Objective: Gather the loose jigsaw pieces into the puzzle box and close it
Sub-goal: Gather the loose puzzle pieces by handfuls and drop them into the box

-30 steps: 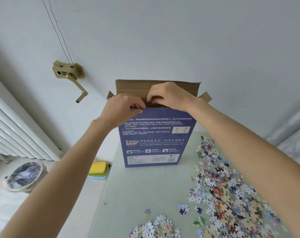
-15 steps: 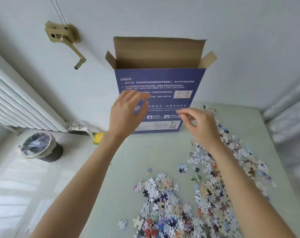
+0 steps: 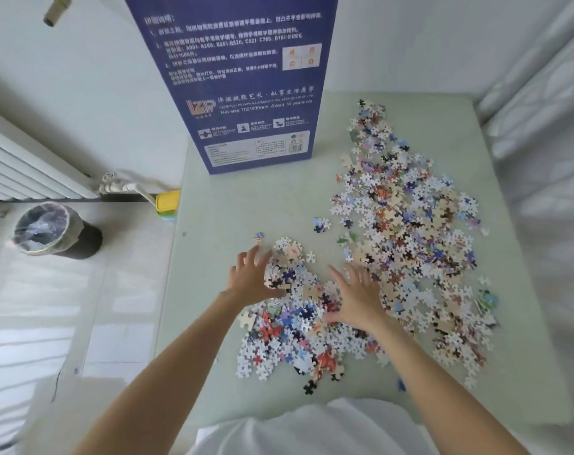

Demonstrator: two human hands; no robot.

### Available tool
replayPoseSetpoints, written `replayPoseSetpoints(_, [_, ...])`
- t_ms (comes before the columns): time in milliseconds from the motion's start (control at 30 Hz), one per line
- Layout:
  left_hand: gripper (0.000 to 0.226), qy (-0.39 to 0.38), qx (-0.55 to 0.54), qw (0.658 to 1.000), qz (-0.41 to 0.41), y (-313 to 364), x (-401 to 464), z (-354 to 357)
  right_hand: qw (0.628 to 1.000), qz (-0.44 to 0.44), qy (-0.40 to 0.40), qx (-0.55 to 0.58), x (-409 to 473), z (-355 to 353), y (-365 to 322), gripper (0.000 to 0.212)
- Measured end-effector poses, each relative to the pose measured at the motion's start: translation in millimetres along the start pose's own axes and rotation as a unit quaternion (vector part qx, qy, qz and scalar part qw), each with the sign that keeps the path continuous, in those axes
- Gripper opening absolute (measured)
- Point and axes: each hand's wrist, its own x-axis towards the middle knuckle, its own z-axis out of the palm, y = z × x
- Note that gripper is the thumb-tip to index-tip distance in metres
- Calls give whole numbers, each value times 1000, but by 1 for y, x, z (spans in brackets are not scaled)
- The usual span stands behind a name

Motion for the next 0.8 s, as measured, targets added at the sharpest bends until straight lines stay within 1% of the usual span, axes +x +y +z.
replayPoseSetpoints(100, [111, -18, 19, 999, 24, 8, -11, 18, 1000, -16, 1, -16, -7, 18, -15, 116])
replayPoseSetpoints(200, [117, -37, 14, 999, 38, 17, -26, 31, 999, -22, 27, -29, -10, 31, -30, 114])
replayPoseSetpoints(267, [119, -27, 7, 999, 34, 18, -33, 40, 998, -16, 52, -17, -10, 32, -35, 111])
replayPoseSetpoints(367, [108, 25, -44, 998, 23, 19, -37, 45, 997, -19, 74, 33, -9, 29, -37, 106])
replayPoseSetpoints(467, [91, 39, -94, 995, 19, 22, -37, 46, 995, -19, 61, 82, -7, 26, -38, 103])
replayPoseSetpoints(567, [82, 39, -125, 991, 13, 23, -37, 46, 994, -19, 56, 96, -6, 28, -41, 90])
replayPoseSetpoints(700, [74, 31, -152, 988, 12, 23, -35, 44, 991, -29, 77, 108, -5, 32, -48, 61])
replayPoseSetpoints(800, [68, 35, -147, 988, 16, 22, -34, 44, 987, -21, 98, 126, -4, 32, -51, 51])
